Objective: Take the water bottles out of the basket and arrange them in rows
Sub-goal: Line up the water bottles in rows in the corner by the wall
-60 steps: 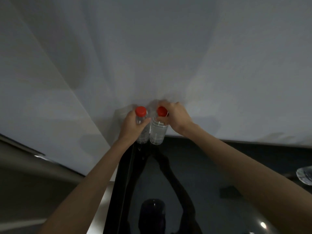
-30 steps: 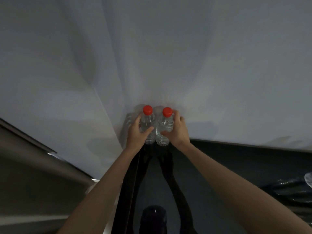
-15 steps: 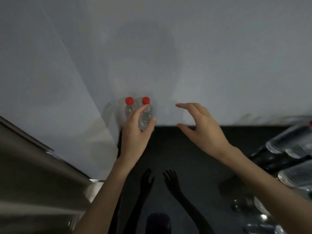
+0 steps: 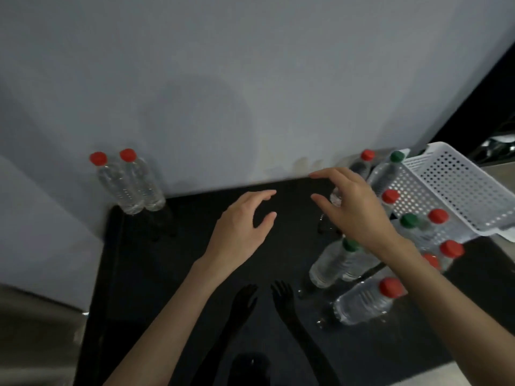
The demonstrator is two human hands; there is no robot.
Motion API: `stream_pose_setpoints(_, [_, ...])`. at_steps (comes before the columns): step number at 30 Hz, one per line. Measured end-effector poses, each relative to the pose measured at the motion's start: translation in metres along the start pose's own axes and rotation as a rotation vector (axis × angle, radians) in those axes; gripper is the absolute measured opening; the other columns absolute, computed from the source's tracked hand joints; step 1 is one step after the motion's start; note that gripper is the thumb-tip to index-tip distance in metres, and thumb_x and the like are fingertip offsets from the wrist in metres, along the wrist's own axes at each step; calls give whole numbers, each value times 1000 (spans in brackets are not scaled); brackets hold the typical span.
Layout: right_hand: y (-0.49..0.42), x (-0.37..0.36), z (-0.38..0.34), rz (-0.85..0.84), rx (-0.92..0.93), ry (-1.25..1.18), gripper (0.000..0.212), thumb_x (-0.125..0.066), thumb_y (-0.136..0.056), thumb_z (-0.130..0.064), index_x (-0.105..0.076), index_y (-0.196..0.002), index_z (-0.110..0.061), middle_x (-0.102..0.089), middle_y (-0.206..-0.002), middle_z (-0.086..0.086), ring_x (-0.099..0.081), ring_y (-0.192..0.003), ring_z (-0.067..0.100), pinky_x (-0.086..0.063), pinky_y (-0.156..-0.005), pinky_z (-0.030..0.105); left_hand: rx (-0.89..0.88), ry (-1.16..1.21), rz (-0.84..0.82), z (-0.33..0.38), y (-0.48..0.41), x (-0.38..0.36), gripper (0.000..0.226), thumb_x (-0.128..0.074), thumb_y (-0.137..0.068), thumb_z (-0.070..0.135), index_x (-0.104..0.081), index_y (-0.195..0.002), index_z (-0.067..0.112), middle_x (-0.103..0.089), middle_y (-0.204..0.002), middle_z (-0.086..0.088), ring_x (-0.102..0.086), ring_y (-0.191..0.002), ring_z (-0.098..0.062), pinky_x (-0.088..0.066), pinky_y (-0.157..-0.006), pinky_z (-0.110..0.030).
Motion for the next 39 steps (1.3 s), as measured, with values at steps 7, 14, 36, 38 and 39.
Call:
stream_pose_setpoints(7, [36,56,101,-64,-100,35,40,-66,-88,-25,-57,-128,-22,-58,-118,0,-56,-104,16,-45,-84,27,3,6,-72,61,-20,-93,45,-59,-94,31,-48,-138,30,-55,-130,14,-53,-115,0,-45,-93,-22])
stream_pose_setpoints(14, [70,23,148,-372,-9,153,42,-68,-85,-32,-54,-124,-24,-58,-121,-1,-59,-104,19,-54,-83,40,116,17,-147,62,-60,-155,46,-60,-94,25,-48,-139,26,-56,-132,4,-56,-114,-8,-49,-96,-31])
stream_pose_setpoints(36, [79,-12,203,-511,-151,-137,72,-74,-76,-33,-29,-132,-28,-46,-88,-10,-54,-78,15,-48,-69,35,82,186,-706,52,-159,-295,66,-84,-73,19,-51,-130,20,-58,-124,10,-55,-111,-3,-45,-89,-12])
stream_pose_setpoints(38, [77,-14,199,-493,-115,-103,55,-74,-75,-35,-38,-116,-31,-46,-93,-12,-55,-80,18,-50,-70,39,57,177,-708,53,-159,-294,63,-84,-72,18,-53,-127,24,-59,-118,14,-54,-102,6,-42,-79,-5])
stream_pose_setpoints(39, [77,-16,199,-497,-116,-92,49,-73,-74,-37,-40,-109,-34,-49,-95,-12,-57,-81,18,-51,-71,40,39,153,-695,52,-160,-294,62,-85,-71,22,-54,-124,25,-61,-117,14,-56,-103,5,-43,-83,-8])
Point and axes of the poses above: each hand's wrist, its own y-axis away from the middle knuckle, its own x-axis out of the back of the hand, z = x × y, the point moved 6 cm from there along -y, towards the middle knuckle
